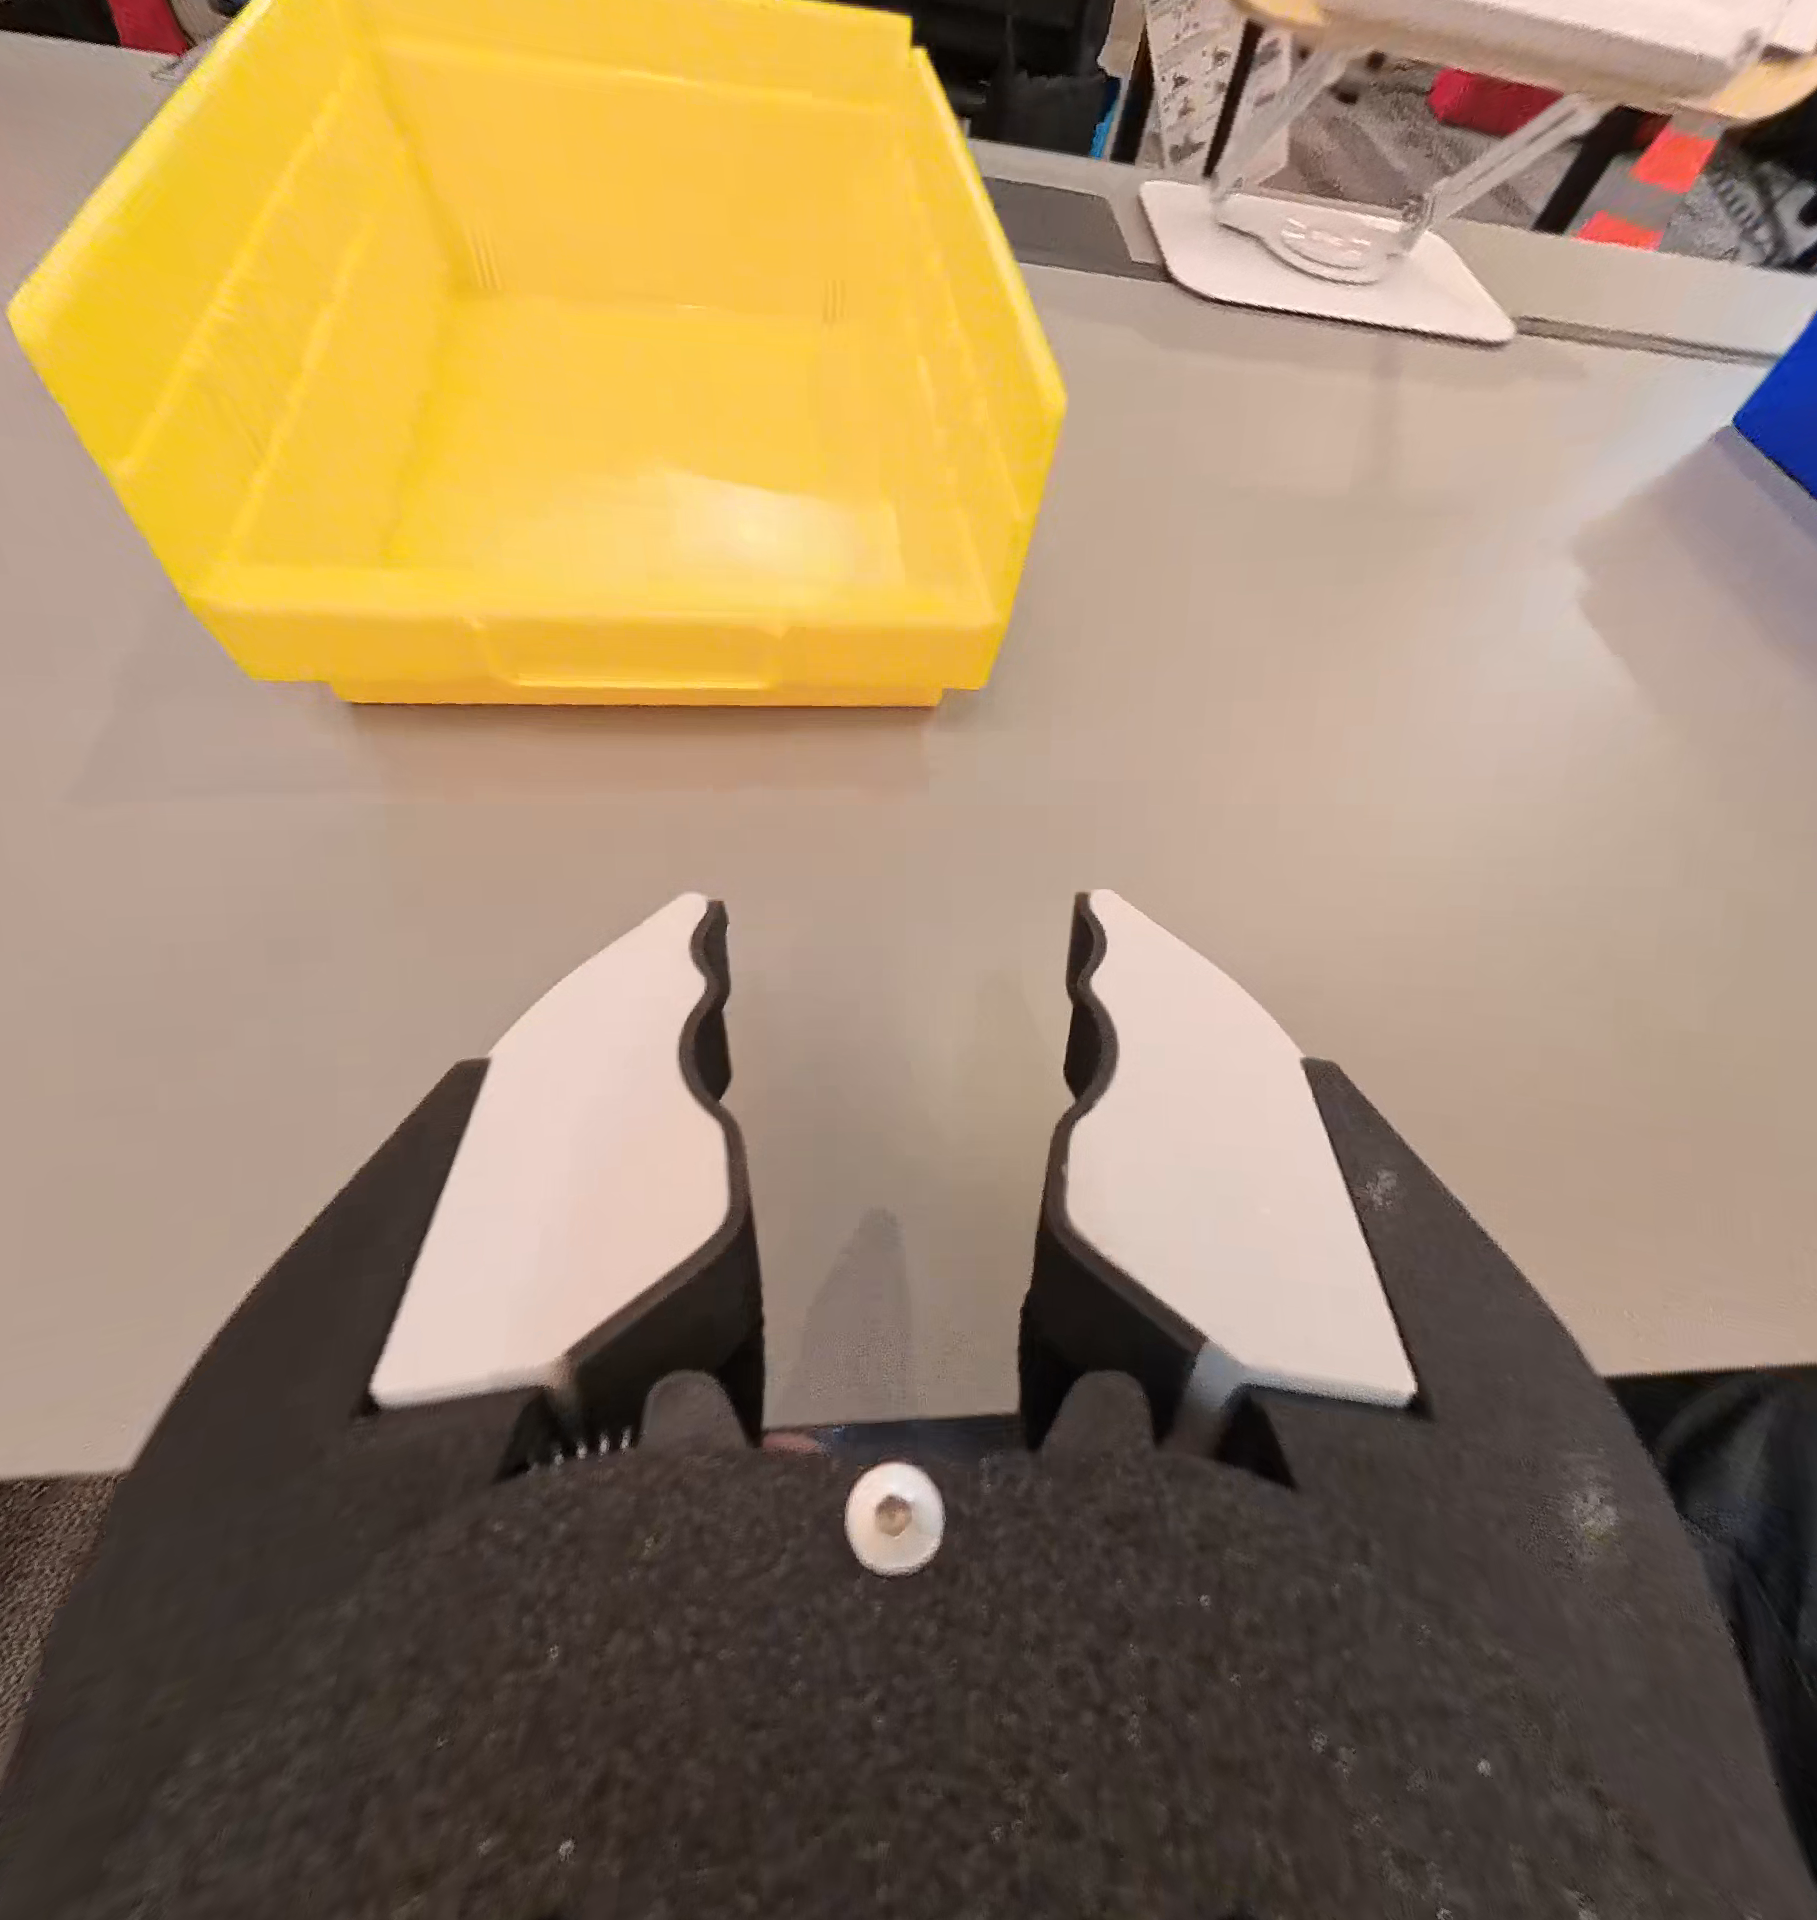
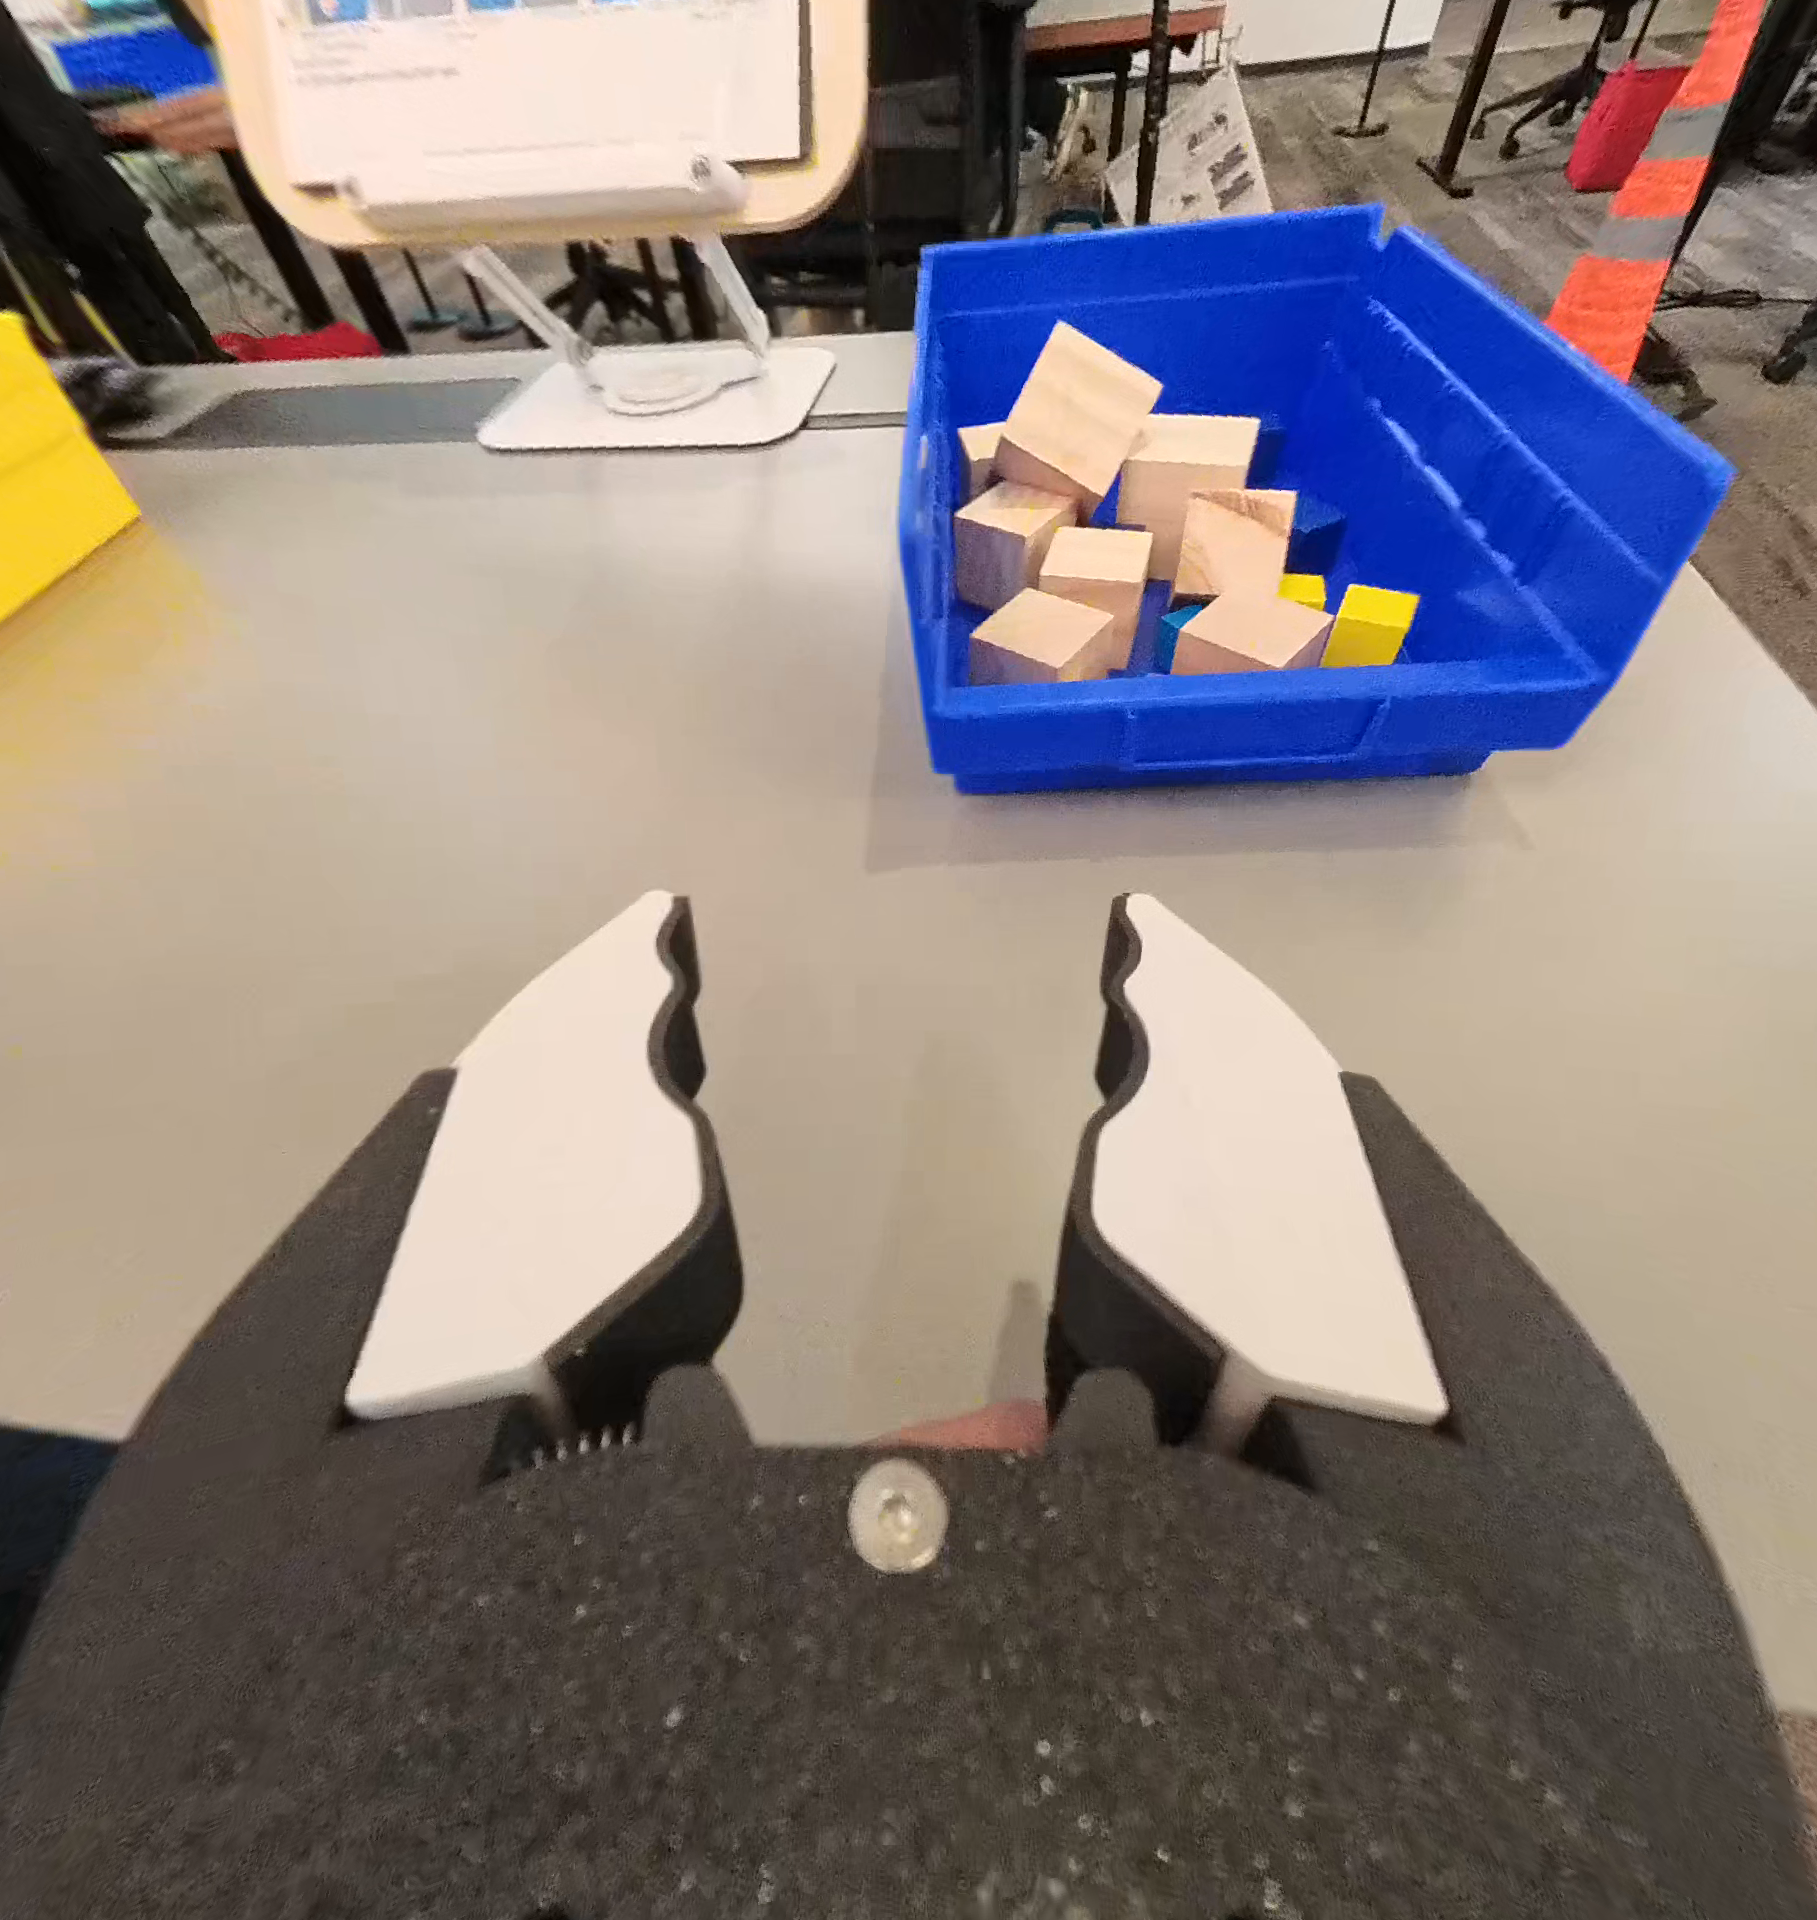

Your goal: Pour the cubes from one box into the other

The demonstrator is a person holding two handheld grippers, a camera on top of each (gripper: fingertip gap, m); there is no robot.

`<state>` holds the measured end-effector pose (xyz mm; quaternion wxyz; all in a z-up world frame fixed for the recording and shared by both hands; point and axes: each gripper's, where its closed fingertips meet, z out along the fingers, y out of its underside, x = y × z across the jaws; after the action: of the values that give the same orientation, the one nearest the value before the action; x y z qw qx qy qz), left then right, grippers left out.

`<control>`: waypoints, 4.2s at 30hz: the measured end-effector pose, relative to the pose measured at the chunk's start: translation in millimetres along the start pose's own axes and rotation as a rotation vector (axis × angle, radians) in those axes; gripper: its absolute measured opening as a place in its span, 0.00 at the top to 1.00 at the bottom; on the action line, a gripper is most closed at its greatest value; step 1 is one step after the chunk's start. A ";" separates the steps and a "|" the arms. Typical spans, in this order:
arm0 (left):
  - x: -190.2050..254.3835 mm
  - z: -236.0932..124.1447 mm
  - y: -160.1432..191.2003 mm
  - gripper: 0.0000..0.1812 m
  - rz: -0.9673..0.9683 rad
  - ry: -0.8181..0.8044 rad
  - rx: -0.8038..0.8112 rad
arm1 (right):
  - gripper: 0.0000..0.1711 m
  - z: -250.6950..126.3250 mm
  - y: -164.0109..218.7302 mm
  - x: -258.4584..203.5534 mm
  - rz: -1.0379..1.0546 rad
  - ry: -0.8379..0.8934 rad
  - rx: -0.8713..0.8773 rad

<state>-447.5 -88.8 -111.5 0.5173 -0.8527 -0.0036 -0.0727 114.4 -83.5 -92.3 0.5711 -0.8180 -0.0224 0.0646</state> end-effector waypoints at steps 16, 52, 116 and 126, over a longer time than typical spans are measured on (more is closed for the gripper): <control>-17.5 45.8 -25.4 0.68 0.054 -0.035 0.039 | 0.54 75.1 7.1 63.0 -0.005 0.108 -0.068; -46.0 47.5 -25.6 0.70 0.029 -0.119 0.025 | 0.60 60.5 -1.5 58.8 0.046 0.047 -0.069; 451.2 208.1 -29.3 0.98 0.183 0.219 -0.060 | 0.79 97.5 -10.8 106.0 0.158 0.293 -0.039; 373.8 177.1 -50.9 0.98 0.172 0.152 0.015 | 0.98 108.1 -25.9 25.3 0.181 0.222 -0.075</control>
<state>-60.5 65.4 -99.3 0.5267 -0.8381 0.1083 -0.0922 126.2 29.0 -106.8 0.5311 -0.8395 0.1122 0.0242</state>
